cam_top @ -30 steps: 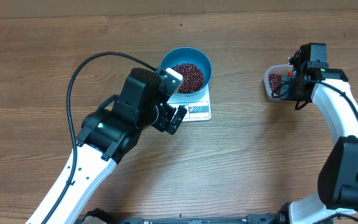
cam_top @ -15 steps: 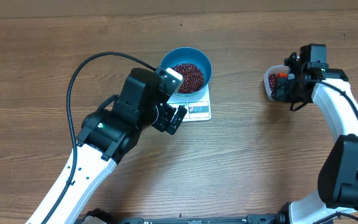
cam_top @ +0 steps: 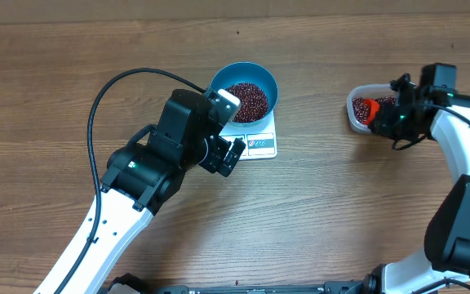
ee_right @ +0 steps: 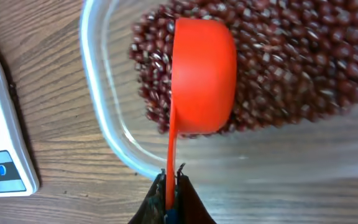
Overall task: Scoop item into bowl and weigh 150g on scale
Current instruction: 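Dip the red scoop into the beans and fill it, then lift the filled scoop and carry it left over the teal bowl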
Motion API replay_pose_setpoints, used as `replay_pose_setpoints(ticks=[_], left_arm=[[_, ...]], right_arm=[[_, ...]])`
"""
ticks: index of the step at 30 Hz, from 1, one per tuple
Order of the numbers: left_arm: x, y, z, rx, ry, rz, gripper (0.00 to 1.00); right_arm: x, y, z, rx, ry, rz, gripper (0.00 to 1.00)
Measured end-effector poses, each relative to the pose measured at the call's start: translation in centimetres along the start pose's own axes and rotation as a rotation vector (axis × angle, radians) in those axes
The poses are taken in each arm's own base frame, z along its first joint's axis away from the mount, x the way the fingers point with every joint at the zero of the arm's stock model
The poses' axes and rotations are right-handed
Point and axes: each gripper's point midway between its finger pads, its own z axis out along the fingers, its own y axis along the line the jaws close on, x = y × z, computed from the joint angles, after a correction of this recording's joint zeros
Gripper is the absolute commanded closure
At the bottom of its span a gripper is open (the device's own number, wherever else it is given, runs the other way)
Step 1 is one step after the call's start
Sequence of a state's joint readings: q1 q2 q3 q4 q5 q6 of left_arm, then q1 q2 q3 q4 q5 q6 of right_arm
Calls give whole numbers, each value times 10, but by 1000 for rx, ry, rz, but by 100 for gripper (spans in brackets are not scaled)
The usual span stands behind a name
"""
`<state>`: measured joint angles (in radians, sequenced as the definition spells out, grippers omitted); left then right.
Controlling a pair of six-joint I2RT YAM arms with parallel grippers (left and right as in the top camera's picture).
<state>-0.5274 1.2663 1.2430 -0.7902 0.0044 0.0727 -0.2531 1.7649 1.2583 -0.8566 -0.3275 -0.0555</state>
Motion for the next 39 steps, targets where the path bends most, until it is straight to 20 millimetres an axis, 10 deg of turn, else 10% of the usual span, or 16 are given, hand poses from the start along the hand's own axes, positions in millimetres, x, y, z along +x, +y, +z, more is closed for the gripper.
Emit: replay_pose_setpoints(ticks=[24,39], left_arm=[[0,0,0,0,0,0,1],[0,0,0,0,0,0,0]], right_arm=[[-24,-2,-48,-454,-144,179,96],[-20,68,-62,-738,-96,100,96]])
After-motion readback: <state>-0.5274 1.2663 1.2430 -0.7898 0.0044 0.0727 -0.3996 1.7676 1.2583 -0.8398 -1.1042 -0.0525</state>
